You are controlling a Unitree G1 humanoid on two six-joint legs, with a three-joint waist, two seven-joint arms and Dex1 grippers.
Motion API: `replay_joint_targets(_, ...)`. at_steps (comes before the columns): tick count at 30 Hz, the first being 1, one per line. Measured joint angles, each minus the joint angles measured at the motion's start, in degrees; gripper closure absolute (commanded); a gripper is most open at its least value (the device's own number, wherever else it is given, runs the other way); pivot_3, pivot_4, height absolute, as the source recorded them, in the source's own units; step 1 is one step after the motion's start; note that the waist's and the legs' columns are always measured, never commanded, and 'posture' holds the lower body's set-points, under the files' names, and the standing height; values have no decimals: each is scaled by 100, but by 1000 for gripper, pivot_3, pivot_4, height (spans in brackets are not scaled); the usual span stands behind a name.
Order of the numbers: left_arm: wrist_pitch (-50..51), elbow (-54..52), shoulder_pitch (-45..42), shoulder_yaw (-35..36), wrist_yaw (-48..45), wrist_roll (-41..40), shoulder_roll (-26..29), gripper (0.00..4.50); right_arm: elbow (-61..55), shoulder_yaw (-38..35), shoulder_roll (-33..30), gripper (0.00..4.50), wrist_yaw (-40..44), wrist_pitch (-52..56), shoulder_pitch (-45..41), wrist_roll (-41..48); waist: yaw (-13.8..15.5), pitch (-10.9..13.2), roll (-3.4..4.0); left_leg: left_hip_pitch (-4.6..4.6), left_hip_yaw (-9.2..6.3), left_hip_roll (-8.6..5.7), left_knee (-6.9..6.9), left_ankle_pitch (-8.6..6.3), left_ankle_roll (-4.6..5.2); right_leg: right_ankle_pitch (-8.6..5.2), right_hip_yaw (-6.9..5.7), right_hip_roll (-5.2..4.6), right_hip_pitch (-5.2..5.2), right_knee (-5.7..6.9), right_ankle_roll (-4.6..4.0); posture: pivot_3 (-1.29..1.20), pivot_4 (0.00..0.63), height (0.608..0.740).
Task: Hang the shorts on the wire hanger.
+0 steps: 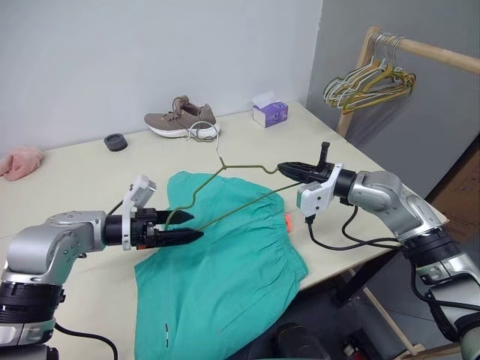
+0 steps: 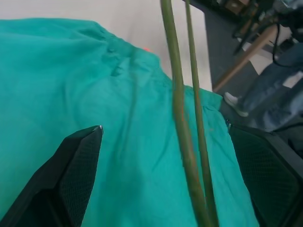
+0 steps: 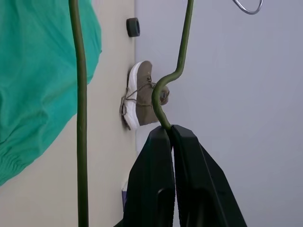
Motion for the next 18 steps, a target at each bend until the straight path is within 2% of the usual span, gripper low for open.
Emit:
replay_joint_targets(1,-28,-39,61,-51,-41,8,0,0,0,0,10,4458,25,6,0,4,0,0,0,0,1,0,0,0,0,0,1,0,0,1,-1,-308,0,740)
replay_joint_targets(5,-114,-45,93,-119,-37,39,-1,856,-10,-2,30,4500,67,11,0,17,3,0,0,1,1,0,0,0,0,-1,0,0,-1,5,-1,-308,0,740)
replay_joint_targets(16,-113,-116,89,-117,-15,26,-11,4404,-164,-21,59,4500,168,86,28,121,2,0,0,1,1,0,1,0,0,-1,0,0,-1,6,-2,-309,0,740)
replay_joint_targets(18,-108,-85,87,-115,75,20,-27,4460,-201,-36,57,4500,197,113,62,177,3,0,0,1,0,0,1,0,0,-1,-1,0,-1,7,-2,-307,0,740)
